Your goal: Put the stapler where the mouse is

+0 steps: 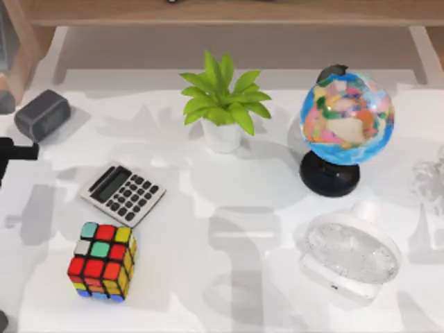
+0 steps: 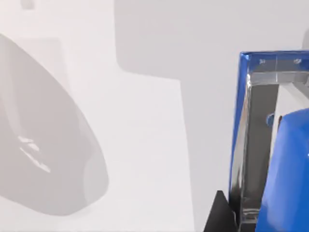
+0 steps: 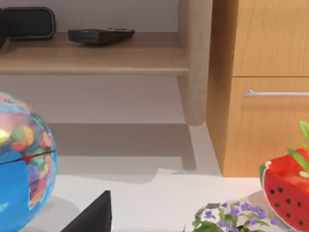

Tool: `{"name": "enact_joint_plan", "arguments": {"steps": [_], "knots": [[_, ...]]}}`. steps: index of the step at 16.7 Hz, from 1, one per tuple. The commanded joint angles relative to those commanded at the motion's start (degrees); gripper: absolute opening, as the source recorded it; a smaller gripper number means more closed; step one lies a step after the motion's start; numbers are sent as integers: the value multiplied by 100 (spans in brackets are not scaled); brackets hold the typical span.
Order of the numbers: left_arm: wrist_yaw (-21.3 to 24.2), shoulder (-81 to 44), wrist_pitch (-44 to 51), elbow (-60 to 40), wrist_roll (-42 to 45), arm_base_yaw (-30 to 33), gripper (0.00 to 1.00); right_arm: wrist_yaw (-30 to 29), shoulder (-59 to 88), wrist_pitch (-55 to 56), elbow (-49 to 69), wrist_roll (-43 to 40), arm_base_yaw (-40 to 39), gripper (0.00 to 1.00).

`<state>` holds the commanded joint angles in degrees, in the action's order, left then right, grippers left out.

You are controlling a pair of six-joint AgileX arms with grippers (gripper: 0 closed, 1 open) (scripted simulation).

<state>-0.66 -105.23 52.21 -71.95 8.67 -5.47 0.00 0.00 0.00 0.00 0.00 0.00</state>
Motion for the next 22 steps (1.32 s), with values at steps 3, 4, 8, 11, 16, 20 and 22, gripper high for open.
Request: {"name": "enact_joint_plan", "arguments": {"steps": [3,4,8,11,16,20,22], "knots": [[2,9,-118,9,1,-5,0,0,0,0,0,0,0,100],[3,4,-156,18,1,-7,0,0,0,0,0,0,0,100],[9,-61,-291,95,6,-15,0,0,0,0,0,0,0,100],[10,-175,-361,210,9,-20,0,0,0,0,0,0,0,100],[9,-402,-389,427,9,-22,0,0,0,0,0,0,0,100],[9,-402,-389,427,9,-22,8,0,0,0,0,0,0,100],[9,-402,-389,427,9,-22,23,0,0,0,0,0,0,100]]}}
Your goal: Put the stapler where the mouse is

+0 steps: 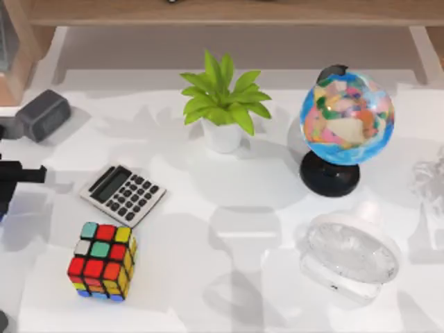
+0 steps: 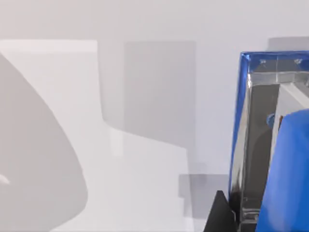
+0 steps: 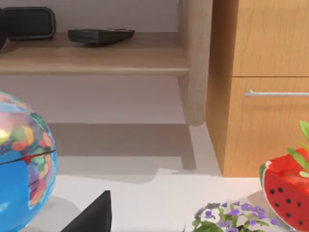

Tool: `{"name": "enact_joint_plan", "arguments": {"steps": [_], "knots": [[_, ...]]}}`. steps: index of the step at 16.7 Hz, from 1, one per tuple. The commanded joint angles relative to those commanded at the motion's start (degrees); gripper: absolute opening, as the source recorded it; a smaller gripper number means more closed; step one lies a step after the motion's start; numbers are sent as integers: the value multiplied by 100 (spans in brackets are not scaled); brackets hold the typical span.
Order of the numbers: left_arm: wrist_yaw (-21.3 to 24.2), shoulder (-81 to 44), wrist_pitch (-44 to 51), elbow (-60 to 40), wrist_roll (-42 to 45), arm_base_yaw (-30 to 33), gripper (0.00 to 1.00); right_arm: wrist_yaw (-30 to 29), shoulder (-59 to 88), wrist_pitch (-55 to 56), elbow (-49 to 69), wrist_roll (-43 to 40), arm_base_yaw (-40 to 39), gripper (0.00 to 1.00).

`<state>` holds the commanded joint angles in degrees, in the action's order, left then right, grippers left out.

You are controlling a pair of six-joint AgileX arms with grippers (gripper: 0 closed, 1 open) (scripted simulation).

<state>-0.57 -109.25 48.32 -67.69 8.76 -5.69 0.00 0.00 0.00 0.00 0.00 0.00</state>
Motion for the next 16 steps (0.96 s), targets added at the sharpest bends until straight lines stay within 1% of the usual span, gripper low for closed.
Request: {"name": "enact_joint_plan", "arguments": {"steps": [10,11,16], "knots": [[0,0,0,0,0,0,98,0,0,0,0,0,0,100],[0,0,0,0,0,0,100,0,0,0,0,0,0,100],[0,0,0,0,0,0,100,0,0,0,0,0,0,100]]}}
